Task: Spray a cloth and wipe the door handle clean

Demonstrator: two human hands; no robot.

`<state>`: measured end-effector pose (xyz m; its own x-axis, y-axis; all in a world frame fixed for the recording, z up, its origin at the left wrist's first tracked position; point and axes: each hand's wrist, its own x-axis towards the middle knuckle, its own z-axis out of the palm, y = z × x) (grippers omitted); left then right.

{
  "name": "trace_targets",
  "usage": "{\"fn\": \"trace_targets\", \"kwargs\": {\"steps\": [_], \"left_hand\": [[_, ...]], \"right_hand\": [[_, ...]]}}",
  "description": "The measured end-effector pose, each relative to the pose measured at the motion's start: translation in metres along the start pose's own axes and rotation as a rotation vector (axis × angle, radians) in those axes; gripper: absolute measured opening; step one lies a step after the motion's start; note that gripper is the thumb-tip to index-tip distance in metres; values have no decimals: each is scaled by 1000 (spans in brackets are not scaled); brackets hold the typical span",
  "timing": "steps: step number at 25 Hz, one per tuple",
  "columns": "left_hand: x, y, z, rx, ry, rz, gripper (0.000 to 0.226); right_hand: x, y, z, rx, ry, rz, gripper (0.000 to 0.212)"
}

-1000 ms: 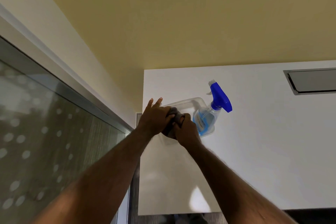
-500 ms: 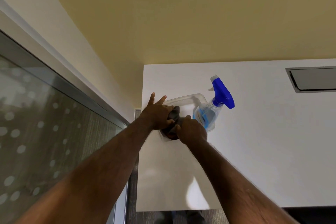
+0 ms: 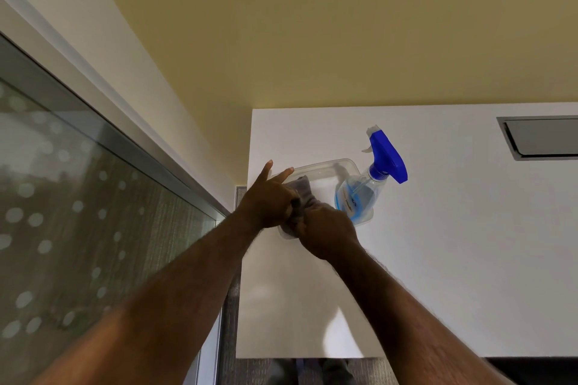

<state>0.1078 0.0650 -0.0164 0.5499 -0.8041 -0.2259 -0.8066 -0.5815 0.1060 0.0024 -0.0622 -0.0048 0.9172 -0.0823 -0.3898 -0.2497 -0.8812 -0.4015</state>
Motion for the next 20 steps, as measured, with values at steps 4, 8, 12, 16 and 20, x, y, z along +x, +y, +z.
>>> {"fn": "trace_targets", "kwargs": {"steps": [4, 8, 12, 16, 20], "left_hand": [[3, 2, 5, 91, -39, -9, 37], [2, 8, 11, 184, -71, -27, 37], [1, 16, 13, 206, -83, -48, 39], [-6, 26, -3, 160, -137, -65, 38], [-34, 46, -24, -68, -12, -227, 37]], "right_hand": [[5, 3, 10, -54, -84, 23, 41], [11, -3, 9, -84, -116, 32, 46], [1, -1, 8, -64, -142, 1, 44], [-17, 8, -3, -118, -7, -81, 46], [-41, 23, -26, -258, 89, -271, 53]]}}
